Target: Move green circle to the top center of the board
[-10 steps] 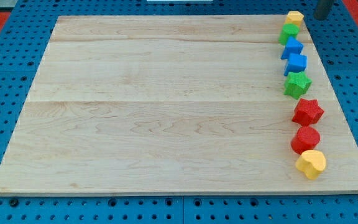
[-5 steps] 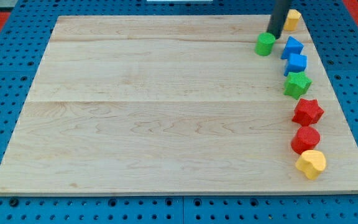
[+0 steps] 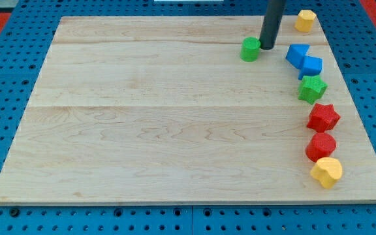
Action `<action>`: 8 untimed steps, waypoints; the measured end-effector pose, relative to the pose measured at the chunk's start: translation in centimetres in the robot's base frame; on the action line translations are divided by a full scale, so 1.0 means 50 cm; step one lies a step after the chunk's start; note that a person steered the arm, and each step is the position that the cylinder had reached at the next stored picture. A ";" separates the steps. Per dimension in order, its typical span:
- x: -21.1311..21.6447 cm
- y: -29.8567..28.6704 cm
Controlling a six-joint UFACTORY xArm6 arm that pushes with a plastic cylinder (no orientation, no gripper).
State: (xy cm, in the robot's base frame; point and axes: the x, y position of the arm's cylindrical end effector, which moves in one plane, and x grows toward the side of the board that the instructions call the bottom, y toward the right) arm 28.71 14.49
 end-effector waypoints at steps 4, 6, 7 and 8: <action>-0.022 -0.318; 0.033 -0.288; 0.173 -0.231; 0.303 -0.225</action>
State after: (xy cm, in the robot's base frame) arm 43.84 3.26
